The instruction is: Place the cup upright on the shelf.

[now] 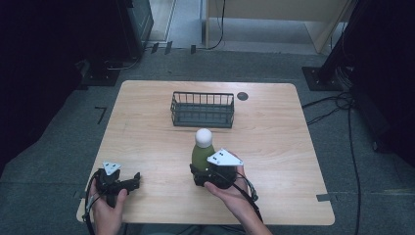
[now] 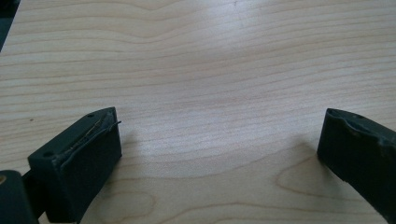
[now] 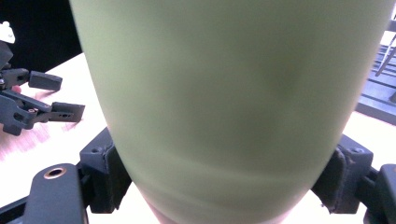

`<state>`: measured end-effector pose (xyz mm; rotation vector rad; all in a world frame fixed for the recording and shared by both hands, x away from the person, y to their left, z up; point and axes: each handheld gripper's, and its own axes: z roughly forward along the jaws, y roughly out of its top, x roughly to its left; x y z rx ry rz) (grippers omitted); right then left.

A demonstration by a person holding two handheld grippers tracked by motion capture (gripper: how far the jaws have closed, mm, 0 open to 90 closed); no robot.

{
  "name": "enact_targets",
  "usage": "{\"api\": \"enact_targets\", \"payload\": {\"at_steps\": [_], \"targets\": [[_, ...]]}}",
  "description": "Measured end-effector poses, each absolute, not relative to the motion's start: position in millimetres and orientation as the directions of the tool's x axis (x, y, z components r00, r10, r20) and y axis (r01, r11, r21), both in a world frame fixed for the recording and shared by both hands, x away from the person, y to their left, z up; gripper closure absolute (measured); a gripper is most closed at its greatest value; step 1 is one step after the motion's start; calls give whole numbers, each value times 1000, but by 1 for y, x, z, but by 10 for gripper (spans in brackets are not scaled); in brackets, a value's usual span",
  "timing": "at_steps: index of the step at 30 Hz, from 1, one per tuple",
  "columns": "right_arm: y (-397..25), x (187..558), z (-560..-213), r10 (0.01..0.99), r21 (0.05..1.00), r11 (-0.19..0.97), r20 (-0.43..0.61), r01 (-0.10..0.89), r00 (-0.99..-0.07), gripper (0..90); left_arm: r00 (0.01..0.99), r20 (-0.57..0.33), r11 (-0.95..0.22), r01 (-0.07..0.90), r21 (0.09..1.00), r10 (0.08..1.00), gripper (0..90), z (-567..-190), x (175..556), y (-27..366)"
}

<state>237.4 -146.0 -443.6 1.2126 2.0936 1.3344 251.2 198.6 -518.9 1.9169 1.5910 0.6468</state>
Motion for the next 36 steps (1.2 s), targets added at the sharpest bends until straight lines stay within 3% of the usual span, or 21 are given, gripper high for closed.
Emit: {"api": "enact_targets", "payload": {"at_steps": [36], "targets": [[-166,261,-406,844,889,148,114,433,-524,200,180,12,-139,714,686,984,0,-519,251,199]]}}
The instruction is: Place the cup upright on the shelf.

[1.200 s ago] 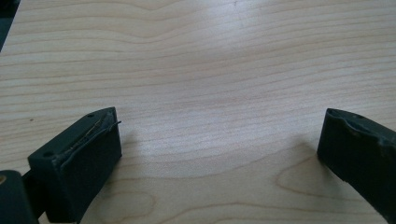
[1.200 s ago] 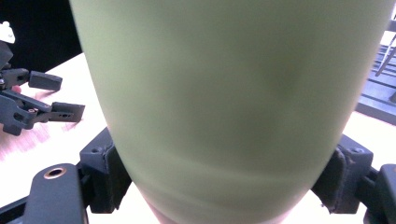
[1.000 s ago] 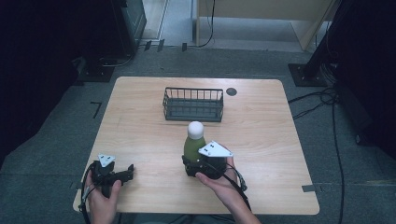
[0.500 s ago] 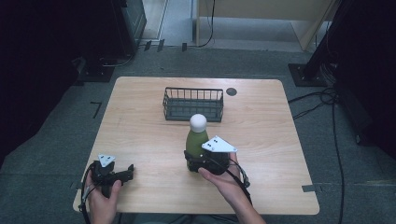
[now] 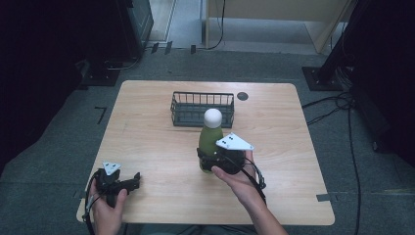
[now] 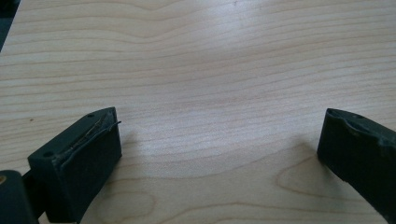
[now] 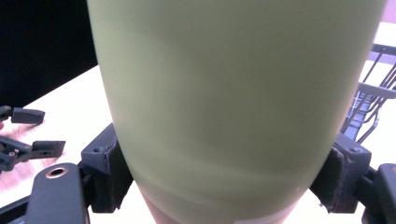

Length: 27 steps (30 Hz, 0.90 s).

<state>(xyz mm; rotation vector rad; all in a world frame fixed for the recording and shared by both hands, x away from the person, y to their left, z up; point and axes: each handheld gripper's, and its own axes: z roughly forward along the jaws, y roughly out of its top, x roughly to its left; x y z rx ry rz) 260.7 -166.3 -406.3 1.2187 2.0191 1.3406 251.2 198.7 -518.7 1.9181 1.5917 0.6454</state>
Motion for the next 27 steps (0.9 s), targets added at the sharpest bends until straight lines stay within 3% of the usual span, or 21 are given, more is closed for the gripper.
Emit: {"api": "enact_targets", "payload": {"at_steps": [27], "targets": [[-174,292,-372,880,907,146,64,396,-470,201,176,10,-134,712,689,984,0,-519,251,198]]}}
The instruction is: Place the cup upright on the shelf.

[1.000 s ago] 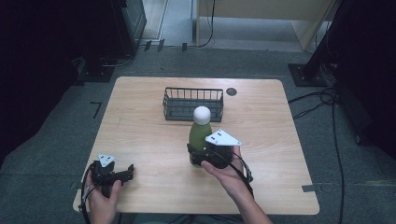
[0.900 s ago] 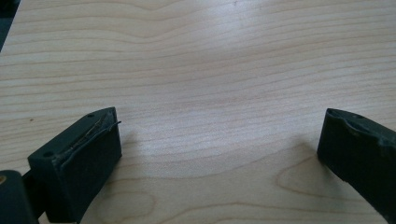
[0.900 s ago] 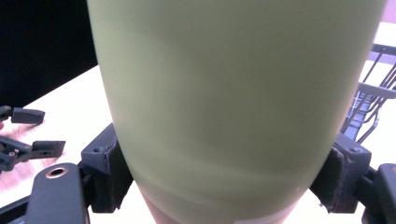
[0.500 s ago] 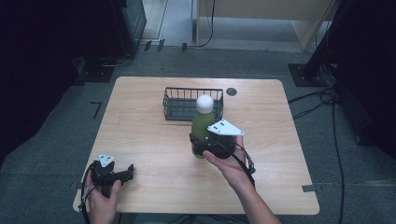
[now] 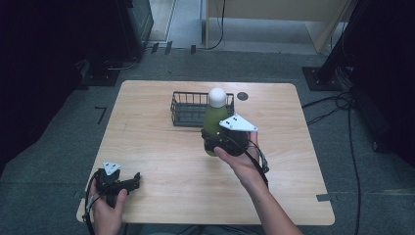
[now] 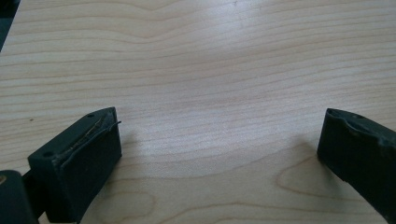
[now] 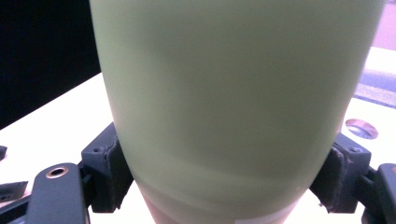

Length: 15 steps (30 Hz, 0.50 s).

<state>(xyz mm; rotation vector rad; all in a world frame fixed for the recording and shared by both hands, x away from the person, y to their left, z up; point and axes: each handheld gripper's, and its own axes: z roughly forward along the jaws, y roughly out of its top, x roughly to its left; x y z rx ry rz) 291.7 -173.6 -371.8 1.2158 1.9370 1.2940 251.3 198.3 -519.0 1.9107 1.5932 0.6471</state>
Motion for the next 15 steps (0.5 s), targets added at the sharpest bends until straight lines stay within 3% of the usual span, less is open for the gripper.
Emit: {"api": "enact_targets", "payload": {"at_steps": [15], "targets": [[-176,314,-353,898,910,132,58,392,-437,201,176,10,-135,715,686,984,0,-519,251,198]]}}
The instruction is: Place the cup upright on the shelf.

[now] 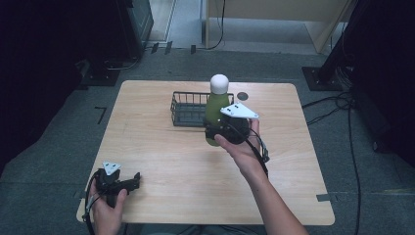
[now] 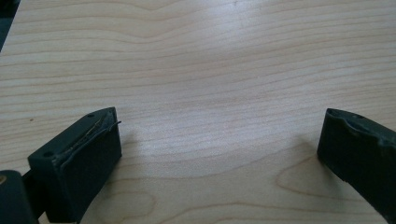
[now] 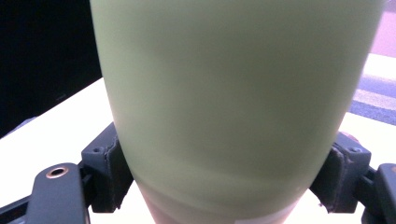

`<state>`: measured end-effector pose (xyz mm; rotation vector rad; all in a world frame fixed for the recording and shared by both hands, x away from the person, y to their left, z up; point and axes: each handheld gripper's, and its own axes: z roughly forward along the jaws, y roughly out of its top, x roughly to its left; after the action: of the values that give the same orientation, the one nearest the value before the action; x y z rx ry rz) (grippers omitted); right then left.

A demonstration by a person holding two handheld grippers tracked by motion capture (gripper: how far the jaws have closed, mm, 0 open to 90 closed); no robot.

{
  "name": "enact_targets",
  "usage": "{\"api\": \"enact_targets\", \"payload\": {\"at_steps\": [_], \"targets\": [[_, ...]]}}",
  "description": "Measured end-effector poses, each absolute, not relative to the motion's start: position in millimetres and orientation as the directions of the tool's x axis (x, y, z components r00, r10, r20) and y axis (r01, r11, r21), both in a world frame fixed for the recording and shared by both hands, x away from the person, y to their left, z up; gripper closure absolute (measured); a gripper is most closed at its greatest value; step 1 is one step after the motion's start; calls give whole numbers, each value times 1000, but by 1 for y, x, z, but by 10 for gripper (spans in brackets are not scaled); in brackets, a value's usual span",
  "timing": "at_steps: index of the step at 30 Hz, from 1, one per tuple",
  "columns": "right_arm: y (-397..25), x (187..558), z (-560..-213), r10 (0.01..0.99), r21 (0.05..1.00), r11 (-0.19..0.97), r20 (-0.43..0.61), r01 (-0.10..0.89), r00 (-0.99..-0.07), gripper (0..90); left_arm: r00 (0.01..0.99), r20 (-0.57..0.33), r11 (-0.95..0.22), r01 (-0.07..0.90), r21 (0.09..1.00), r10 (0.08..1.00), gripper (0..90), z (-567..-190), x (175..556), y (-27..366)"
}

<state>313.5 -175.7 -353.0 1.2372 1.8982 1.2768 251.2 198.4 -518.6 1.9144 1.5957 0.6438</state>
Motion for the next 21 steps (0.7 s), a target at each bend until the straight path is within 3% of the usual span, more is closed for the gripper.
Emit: {"api": "enact_targets", "payload": {"at_steps": [21], "targets": [[-182,359,-329,927,909,81,82,409,-366,201,178,11,-137,716,685,984,0,-519,251,198]]}}
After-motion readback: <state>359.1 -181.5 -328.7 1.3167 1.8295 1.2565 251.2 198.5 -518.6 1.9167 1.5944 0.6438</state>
